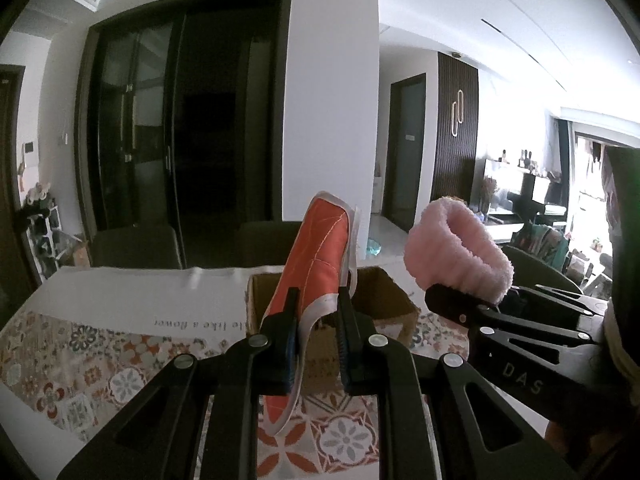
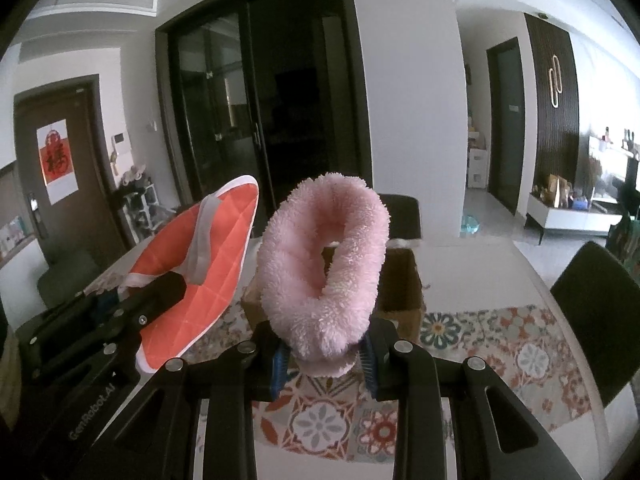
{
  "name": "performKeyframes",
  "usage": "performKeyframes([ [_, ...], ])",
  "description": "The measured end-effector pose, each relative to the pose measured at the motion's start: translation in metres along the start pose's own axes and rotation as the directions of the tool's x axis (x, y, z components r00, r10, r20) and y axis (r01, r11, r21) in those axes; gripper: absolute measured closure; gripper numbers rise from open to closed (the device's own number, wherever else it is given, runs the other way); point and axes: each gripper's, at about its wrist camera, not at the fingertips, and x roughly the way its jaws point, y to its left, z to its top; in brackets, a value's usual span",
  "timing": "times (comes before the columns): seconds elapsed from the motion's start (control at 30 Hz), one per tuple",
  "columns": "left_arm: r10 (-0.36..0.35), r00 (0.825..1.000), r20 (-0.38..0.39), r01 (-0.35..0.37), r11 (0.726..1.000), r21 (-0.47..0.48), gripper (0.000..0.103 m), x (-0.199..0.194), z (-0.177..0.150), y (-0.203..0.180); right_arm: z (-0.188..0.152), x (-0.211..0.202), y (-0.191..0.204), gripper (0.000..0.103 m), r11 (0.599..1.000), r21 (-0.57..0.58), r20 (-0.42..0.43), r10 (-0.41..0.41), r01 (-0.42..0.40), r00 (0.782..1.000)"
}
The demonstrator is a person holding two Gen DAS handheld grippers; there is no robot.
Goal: Organize soft objects
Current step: 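Lift and carry the wristband and orange mat with both tools over the box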
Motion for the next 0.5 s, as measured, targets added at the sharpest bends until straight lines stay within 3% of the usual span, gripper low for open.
performKeyframes([
  [0.5, -0.003, 1.000, 0.010, 0.002, 0.996, 0.086, 0.086, 0.063, 0.025, 0.008, 0.044, 0.051, -0.013, 0.072, 1.000, -0.012, 0.013, -0.005, 0.005, 1.000],
])
